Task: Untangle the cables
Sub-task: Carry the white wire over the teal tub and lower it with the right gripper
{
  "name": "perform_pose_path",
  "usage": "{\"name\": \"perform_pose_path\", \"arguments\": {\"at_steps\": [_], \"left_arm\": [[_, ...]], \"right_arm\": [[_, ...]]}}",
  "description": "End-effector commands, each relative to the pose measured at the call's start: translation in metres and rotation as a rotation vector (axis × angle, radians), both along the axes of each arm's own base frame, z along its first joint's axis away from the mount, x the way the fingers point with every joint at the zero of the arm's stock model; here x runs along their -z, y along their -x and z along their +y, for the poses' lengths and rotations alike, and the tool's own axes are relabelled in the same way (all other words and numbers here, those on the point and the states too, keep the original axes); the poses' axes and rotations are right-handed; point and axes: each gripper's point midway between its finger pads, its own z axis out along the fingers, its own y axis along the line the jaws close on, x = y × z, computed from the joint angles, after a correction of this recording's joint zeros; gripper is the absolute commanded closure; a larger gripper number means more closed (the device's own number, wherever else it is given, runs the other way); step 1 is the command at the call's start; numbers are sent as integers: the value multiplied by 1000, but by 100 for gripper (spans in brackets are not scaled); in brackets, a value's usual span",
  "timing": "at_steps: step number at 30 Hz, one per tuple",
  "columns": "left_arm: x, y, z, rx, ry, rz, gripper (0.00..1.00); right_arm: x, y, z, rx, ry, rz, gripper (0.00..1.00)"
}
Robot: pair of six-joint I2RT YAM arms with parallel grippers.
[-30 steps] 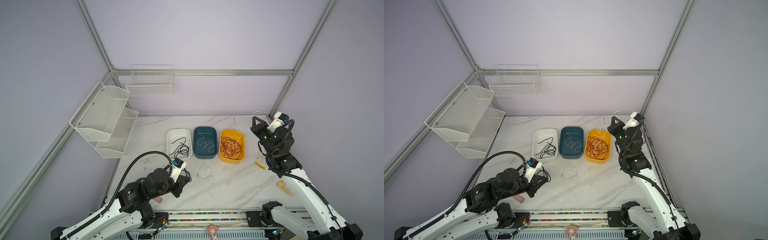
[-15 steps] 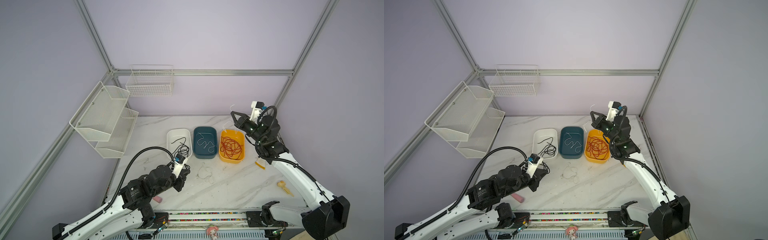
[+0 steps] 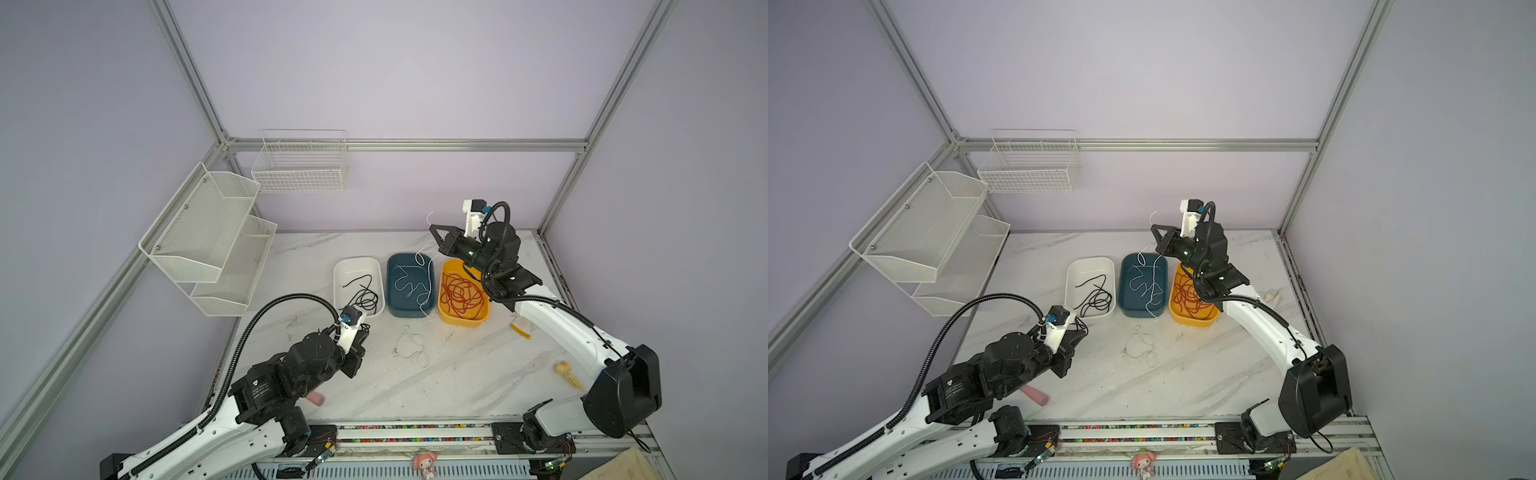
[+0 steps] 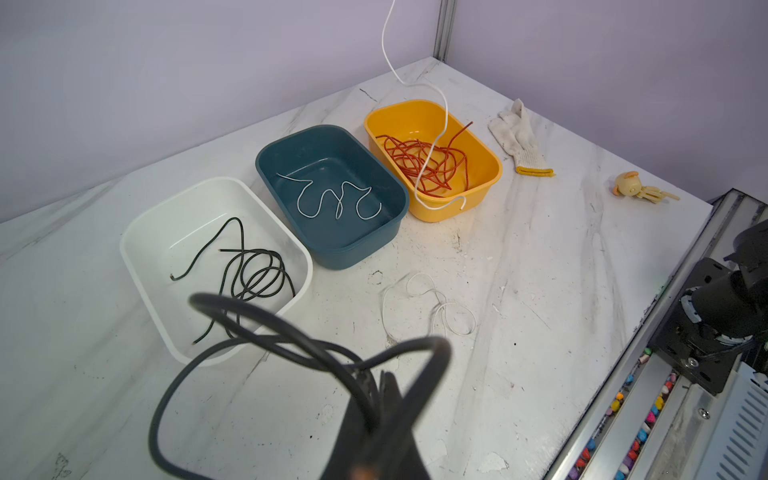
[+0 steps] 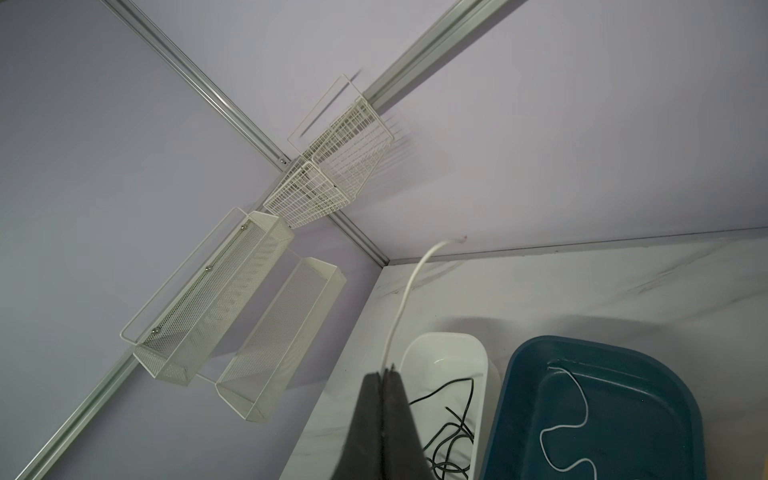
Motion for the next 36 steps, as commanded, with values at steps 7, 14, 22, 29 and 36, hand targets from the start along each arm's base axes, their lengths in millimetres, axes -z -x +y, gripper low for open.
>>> {"name": "perform_pose_path", "arguments": {"at_steps": [7,14,22,29,36], "left_arm": [[-30,-1,8,-23,87,-96,100],[-29,-1,4,-15,84,-84,100],[-28,-1,4,-14,81,-79,100],[-28,-2,4,-15,81,-78,100],[-27,-2,4,-13,85,-74,100]], "right_arm": [[13,-12,39,-74,23,-31,100],[19,-22,41,-48,35,-30,100],[40,-29,52,-65,51,5,100],[36,-25,58,-59,75,-15,100],[53,-27,57,-49,94,8,100]]}}
